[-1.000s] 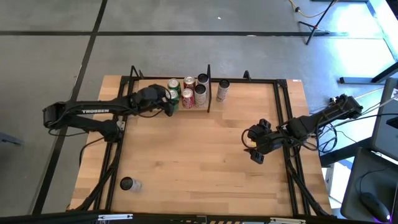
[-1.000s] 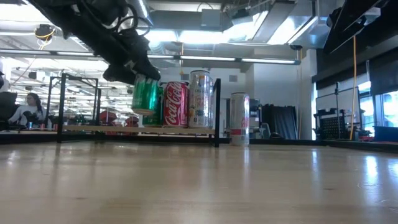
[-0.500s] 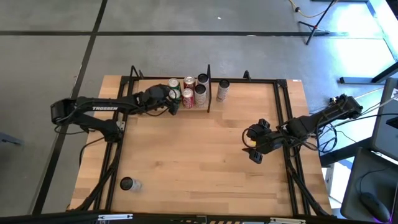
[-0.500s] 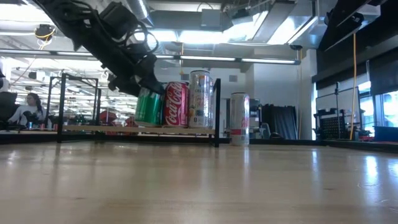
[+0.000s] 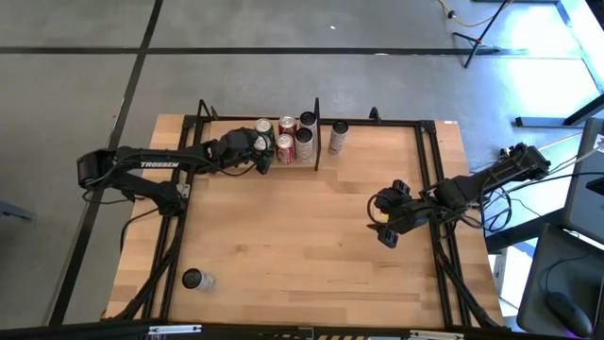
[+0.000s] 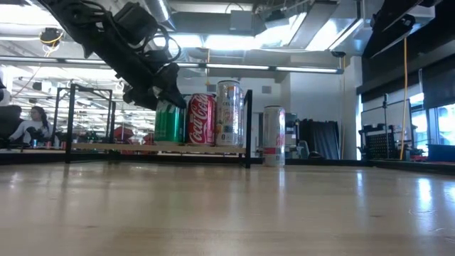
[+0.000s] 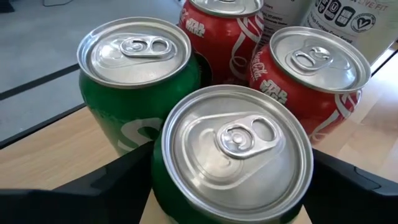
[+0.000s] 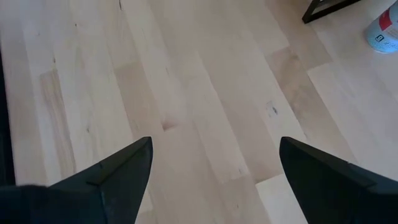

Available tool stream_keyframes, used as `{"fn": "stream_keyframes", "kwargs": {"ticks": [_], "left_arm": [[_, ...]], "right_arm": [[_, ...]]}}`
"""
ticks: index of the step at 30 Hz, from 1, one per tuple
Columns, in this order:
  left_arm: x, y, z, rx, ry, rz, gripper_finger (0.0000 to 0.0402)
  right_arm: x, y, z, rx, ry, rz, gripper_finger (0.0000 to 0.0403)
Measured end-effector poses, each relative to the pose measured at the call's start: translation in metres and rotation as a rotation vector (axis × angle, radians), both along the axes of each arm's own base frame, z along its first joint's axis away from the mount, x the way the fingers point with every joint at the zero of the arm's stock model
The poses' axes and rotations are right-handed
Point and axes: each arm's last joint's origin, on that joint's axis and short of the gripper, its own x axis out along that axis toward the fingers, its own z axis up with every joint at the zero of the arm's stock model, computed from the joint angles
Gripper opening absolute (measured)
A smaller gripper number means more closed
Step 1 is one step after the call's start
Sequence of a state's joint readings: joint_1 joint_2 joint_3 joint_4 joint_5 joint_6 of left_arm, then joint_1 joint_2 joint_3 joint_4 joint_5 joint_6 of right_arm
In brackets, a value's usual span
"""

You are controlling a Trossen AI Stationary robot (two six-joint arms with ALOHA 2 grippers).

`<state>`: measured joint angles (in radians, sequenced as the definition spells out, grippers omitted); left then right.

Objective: Place canned beverage on shelf
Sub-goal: Put the green soda can on the shelf aligned with the other green soda can, then put the bottom white pink soda can on the shelf

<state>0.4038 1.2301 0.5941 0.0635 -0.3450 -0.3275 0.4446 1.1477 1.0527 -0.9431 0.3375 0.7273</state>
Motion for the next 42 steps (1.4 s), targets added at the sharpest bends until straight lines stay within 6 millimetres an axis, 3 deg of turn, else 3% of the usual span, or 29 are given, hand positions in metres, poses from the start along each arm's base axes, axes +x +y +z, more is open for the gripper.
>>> {"fn": "stream_keyframes", "kwargs": {"ticks": [8, 20, 27, 35, 42], "left_arm": [[0.003, 0.0, 0.007, 0.007, -0.015, -0.005, 0.0335], [0.01, 0.002, 0.067, 0.145, -0.108, -0.084, 0.0335], [0.018, -0.004, 0.098, 0.162, -0.311, -0.184, 0.0335], [0.031, -0.033, 0.133, 0.073, -0.463, -0.501, 0.0335], [0.036, -0.079, 0.156, 0.002, -0.348, -0.606, 0.0326]], "right_arm": [[0.0, 0.001, 0.0, 0.02, 0.007, 0.011, 0.0337], [0.0, 0.001, 0.0, 0.03, 0.005, 0.017, 0.0337], [0.001, 0.001, 0.0, 0.004, -0.006, 0.011, 0.0337], [0.001, 0.0, 0.001, -0.018, -0.011, 0.019, 0.0337], [0.002, 0.0, 0.001, -0.03, -0.027, 0.008, 0.0337]]}}
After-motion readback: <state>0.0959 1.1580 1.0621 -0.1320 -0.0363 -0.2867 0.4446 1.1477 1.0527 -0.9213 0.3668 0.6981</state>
